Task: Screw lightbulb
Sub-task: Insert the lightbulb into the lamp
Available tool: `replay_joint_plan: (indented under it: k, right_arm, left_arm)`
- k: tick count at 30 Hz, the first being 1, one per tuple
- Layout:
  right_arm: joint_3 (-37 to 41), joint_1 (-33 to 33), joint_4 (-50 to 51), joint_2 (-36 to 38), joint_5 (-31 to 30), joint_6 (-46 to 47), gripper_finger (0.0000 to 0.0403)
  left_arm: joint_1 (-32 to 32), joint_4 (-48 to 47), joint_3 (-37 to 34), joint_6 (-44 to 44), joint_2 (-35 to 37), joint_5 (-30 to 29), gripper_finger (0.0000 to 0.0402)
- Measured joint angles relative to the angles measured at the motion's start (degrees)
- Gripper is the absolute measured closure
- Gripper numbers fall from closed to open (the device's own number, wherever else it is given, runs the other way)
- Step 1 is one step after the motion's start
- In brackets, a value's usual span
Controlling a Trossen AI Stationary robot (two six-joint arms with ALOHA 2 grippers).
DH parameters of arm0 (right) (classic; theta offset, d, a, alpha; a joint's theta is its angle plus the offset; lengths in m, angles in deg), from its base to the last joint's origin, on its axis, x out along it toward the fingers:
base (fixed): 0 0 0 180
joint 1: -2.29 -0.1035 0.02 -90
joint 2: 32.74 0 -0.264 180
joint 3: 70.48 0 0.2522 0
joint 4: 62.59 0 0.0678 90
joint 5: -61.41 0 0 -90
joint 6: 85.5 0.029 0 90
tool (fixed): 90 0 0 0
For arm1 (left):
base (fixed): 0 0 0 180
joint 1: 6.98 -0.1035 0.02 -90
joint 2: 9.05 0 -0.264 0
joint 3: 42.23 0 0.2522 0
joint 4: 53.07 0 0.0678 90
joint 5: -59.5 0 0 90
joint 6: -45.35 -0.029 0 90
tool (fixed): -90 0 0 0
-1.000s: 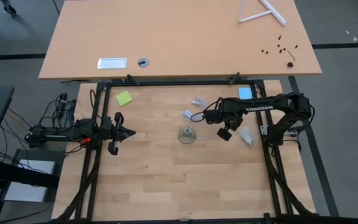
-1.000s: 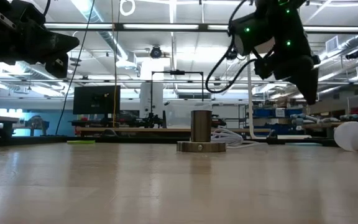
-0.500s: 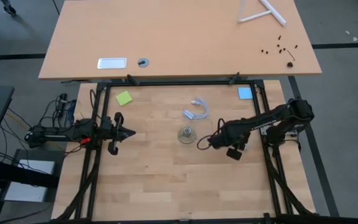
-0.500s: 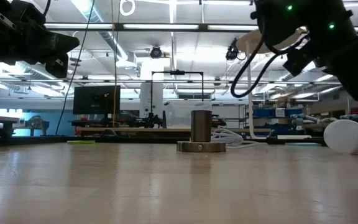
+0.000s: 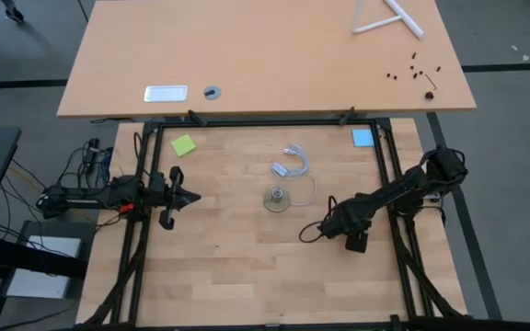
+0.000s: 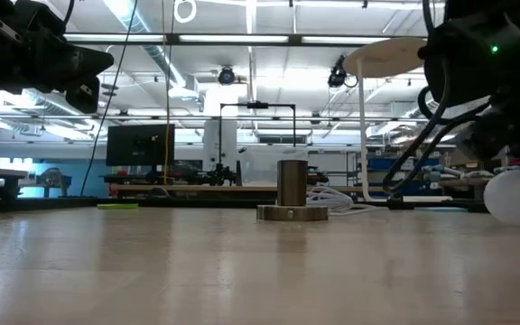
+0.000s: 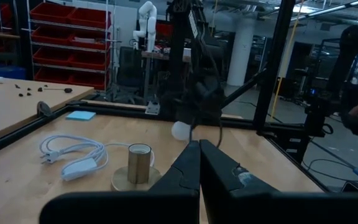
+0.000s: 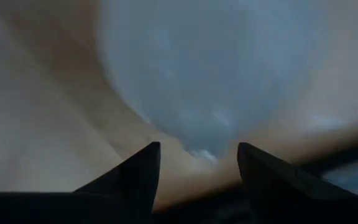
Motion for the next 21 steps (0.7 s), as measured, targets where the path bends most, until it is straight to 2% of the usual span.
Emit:
replay_joint_plan:
  k: [6, 14, 18, 21]
  right_arm:
    - [1.4, -0.7, -9.3, 0.0, 0.1, 0.3, 0.0189]
    - [1.3, -0.8, -12.7, 0.2, -2.2, 3.7, 0.0252]
    - [0.6, -0.8, -13.3, 0.1, -3.9, 5.0, 0.0254]
    - [-1.2, -0.7, -15.1, -0.1, -7.8, 4.9, 0.0252]
  left_arm:
    - [0.0, 0.0, 0.0, 0.0, 0.0, 0.0, 0.0396]
    - [0.0, 1.8, 0.0, 0.0, 0.0, 0.0, 0.0396]
    - [0.0, 3.2, 0.0, 0.0, 0.0, 0.0, 0.0396]
    - [0.0, 4.5, 0.0, 0.0, 0.0, 0.0, 0.0396]
